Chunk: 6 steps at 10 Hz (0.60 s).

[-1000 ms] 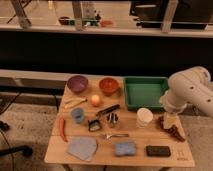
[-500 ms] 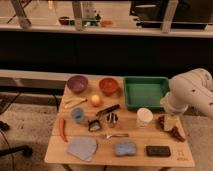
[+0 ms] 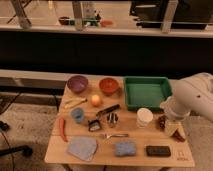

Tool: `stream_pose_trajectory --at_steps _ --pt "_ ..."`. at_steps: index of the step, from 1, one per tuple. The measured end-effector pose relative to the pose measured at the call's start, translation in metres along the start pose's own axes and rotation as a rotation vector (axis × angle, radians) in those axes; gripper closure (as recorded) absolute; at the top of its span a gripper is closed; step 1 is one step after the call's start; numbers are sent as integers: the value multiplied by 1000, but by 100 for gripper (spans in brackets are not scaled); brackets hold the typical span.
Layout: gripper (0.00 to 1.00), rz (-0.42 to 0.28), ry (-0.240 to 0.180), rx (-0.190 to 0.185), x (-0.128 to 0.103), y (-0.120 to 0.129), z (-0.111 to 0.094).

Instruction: Place eraser in tray

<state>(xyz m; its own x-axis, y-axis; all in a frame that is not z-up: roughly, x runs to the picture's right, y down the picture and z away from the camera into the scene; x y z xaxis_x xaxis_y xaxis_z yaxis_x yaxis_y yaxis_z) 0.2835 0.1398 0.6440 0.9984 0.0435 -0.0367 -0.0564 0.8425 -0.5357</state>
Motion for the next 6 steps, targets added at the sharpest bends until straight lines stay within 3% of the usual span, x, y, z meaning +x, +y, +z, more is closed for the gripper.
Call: stream_pose_trajectory --at_steps 3,6 --pt "20 29 16 49 0 23 -9" --pt "20 27 19 59 -2 29 -8"
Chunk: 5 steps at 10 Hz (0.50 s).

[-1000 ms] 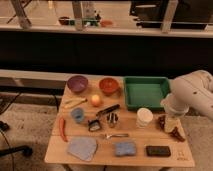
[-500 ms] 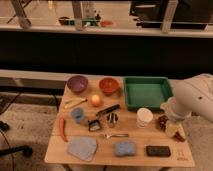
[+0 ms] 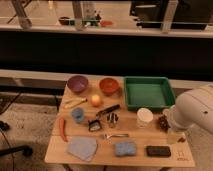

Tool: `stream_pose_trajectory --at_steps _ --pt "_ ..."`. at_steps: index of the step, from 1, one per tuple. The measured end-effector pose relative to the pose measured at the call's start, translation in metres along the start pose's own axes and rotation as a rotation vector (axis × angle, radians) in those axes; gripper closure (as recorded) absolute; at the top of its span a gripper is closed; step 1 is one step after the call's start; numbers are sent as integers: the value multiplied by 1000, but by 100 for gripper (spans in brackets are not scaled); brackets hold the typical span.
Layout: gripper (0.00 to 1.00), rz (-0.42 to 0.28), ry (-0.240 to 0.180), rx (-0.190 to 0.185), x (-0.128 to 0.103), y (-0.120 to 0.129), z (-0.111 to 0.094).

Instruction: Place eraser in tray

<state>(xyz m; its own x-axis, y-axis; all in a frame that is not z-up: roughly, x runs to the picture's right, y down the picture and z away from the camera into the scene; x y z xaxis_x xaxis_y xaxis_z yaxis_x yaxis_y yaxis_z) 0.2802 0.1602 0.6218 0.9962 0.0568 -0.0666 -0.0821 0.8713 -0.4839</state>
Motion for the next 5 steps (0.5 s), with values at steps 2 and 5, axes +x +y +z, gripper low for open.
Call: stream_pose_trajectory --at_steps 2,5 --pt "20 2 1 0 1 0 0" --pt "20 -4 8 -8 -1 4 4"
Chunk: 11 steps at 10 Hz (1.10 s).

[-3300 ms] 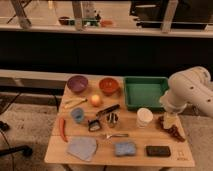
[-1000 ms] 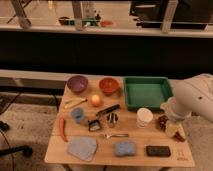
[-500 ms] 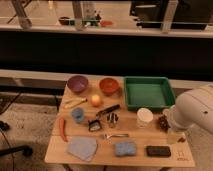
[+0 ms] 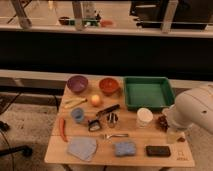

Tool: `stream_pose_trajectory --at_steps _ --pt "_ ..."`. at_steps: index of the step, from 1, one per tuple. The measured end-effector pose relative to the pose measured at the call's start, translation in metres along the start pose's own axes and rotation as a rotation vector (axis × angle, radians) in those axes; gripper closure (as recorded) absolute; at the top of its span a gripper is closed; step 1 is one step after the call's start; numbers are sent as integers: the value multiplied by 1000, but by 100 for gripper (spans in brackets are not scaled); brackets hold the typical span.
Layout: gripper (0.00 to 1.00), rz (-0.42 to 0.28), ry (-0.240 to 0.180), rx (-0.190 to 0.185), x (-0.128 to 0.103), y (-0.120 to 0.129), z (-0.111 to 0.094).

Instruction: Place eraser in tray

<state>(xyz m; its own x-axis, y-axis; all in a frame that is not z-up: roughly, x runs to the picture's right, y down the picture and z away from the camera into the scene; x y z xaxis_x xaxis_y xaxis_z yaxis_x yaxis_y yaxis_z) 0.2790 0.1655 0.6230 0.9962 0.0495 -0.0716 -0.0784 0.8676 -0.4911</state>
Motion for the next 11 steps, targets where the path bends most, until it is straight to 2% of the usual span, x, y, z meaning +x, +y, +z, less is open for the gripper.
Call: stream_pose_trajectory --at_steps 2,4,8,11 --pt "20 -8 24 -8 -2 23 20" --pt "20 -14 30 -6 -6 47 38" --pt "20 -44 6 4 -13 60 52" --pt "20 -60 -17 -21 -15 69 75"
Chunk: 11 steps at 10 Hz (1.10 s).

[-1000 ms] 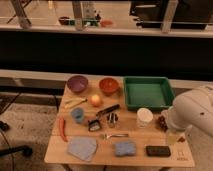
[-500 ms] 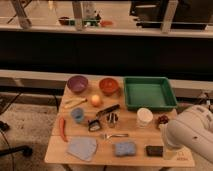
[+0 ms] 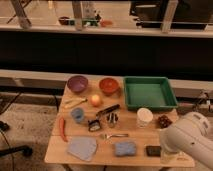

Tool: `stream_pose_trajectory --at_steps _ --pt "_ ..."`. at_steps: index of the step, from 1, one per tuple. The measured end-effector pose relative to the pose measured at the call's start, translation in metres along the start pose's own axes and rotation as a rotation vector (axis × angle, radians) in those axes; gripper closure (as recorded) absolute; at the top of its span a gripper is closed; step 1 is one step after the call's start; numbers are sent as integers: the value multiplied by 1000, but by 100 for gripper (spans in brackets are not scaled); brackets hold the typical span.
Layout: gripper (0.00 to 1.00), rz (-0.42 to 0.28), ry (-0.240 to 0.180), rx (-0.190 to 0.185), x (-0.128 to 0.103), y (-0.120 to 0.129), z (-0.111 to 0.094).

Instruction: Place eraser in tray

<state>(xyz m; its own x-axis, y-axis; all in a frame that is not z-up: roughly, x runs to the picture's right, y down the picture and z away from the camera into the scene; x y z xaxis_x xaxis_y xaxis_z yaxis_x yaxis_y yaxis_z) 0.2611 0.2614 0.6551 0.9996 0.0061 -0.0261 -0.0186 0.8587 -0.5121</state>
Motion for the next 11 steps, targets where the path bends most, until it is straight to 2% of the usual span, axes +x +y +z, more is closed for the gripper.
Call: stream_pose_trajectory --at_steps 5,9,11 --pt "20 -6 -23 -37 3 12 28" --pt "20 -20 -22 -27 4 15 46" --pt "20 -24 -14 -33 2 14 66"
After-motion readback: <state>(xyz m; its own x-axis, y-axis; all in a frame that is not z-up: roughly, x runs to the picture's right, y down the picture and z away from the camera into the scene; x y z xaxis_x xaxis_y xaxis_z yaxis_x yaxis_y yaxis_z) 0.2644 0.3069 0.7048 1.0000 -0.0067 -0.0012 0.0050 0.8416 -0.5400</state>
